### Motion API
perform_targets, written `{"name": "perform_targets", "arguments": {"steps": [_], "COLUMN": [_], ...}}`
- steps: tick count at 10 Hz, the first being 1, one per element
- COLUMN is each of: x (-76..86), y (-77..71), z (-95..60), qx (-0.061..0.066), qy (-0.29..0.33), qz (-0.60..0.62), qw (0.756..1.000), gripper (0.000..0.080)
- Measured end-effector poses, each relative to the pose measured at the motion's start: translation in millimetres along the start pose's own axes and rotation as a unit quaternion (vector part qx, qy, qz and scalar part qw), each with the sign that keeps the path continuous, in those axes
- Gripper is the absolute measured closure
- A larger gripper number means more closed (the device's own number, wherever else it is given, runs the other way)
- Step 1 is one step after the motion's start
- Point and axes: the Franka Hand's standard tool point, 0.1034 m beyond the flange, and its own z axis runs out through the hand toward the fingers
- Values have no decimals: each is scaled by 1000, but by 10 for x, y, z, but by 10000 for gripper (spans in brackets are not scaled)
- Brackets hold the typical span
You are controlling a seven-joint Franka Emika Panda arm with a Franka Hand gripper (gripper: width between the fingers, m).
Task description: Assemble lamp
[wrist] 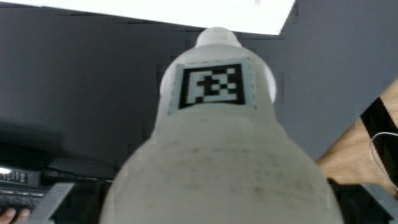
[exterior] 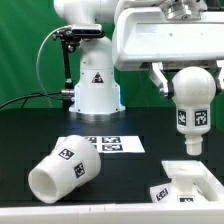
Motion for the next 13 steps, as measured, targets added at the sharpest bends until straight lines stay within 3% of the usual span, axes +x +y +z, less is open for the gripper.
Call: {"name": "perform_targets", "arguments": {"steps": [2, 4, 5, 6, 10, 13], "x": [-16, -88, -156, -222, -228, -327], "y": [-38, -281, -302, -202, -216, -133], "z": [-11, -133, -125, -76, -65, -7], "qx": [1, 4, 0, -5, -4, -6], "qy": [-2, -12, -10, -10, -14, -35], "qz": [-8, -83, -112, -130, -127, -125], "qw": [1000, 996, 994, 991, 992, 992], "gripper": [223, 223, 223, 223, 223, 223]}}
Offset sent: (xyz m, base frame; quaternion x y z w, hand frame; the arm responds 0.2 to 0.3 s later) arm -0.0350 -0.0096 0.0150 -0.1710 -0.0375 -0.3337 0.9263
